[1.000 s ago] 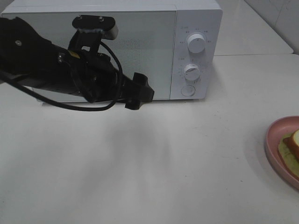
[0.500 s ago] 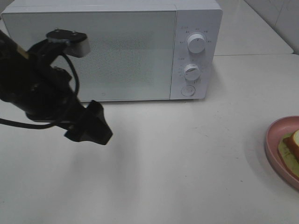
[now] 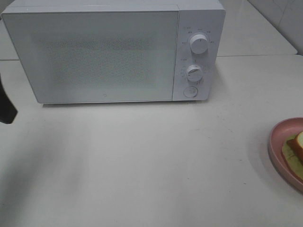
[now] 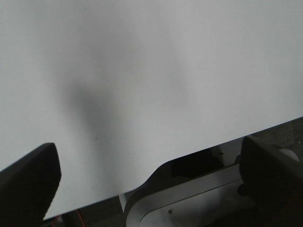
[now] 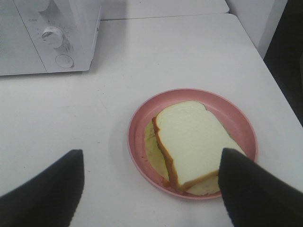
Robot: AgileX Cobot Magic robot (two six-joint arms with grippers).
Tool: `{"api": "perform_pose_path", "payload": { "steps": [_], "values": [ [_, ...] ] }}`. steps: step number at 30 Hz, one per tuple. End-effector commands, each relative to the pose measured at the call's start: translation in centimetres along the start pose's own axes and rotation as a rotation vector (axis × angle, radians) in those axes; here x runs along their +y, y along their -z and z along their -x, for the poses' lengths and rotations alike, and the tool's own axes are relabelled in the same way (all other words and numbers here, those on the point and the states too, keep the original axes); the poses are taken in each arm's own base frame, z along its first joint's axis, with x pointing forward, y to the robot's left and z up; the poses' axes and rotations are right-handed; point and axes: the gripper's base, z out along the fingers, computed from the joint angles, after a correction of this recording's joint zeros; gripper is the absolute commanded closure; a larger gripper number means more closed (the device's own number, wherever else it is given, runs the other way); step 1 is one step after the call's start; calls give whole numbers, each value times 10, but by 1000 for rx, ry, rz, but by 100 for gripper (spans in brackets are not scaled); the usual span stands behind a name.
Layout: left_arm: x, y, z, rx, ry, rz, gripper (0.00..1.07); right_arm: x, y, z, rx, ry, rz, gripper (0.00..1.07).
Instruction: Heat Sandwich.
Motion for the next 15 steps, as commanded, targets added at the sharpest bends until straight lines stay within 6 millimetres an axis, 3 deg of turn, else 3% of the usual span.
{"api": "perform_pose_path", "payload": {
  "steps": [1,6,7,8,12,15],
  "values": [
    [11,19,-15,16,90,83,9,0,3,-2,-36,7,-2,31],
    [11,42,-38,-30,104,140,9,0,3,-2,-36,7,-2,31],
    [8,48,-51,-58,98,141,9,0,3,-2,-36,7,-2,31],
    [8,48,-51,-58,98,141,9,0,3,-2,-36,7,-2,31],
    [4,56,-87,-127,78,160,9,0,3,-2,-36,7,-2,31],
    [4,58,-101,-156,67,183,9,0,3,-2,-36,7,-2,31]
  ]
}}
